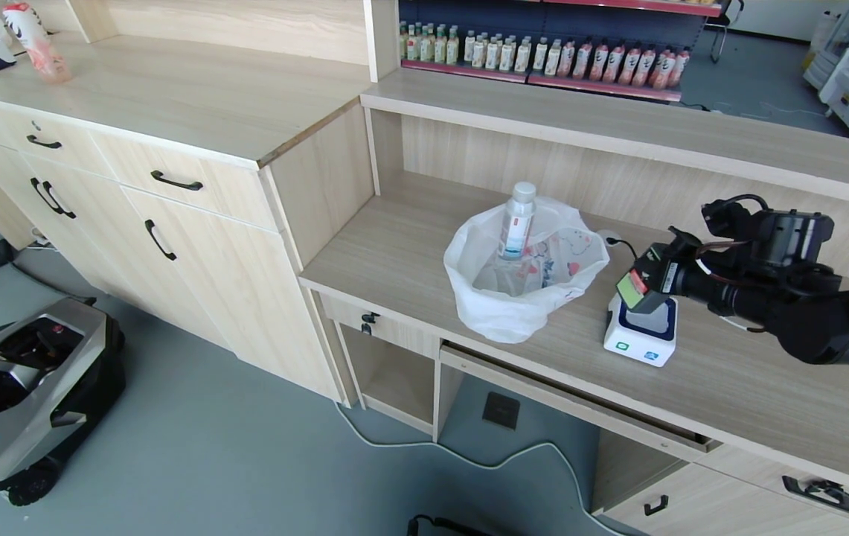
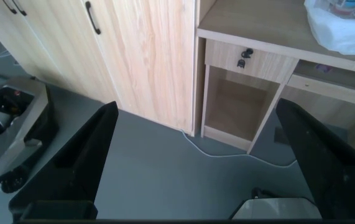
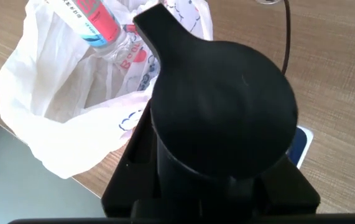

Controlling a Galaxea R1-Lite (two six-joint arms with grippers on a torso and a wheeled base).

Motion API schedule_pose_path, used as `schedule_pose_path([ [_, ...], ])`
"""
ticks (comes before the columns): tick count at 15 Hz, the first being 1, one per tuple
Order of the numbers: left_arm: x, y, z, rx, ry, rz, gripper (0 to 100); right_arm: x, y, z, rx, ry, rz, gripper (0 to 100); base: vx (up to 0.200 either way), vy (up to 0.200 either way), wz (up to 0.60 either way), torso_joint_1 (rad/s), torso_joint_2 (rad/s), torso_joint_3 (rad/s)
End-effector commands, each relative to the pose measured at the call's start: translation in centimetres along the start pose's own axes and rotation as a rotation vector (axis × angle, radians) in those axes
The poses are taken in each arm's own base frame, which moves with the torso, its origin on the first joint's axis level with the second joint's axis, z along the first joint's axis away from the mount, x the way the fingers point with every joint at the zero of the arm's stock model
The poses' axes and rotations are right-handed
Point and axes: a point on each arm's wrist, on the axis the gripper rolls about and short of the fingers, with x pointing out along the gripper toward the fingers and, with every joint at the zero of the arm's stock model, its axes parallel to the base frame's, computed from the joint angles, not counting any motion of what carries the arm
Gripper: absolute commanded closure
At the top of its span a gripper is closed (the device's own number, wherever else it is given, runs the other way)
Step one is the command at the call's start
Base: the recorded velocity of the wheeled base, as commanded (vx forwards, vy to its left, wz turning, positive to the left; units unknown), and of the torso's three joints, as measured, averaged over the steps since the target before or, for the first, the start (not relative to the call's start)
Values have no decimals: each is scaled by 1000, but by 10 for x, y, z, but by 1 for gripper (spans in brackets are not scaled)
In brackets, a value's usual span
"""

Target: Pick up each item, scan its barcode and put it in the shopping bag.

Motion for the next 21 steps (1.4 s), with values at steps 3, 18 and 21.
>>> schedule_pose_path([
  [3, 0, 0, 0, 0, -1, 0, 0, -169, -16, 44, -473, 13, -236, 100, 0, 0, 0, 0, 0, 0],
  [18, 0, 0, 0, 0, -1, 0, 0, -70, 13, 41, -577, -173, -161, 100, 0, 0, 320, 1, 1, 2],
  [21, 0, 0, 0, 0, -1, 0, 0, -19, 20, -7, -405, -41, -67, 100, 0, 0, 0, 0, 0, 0],
])
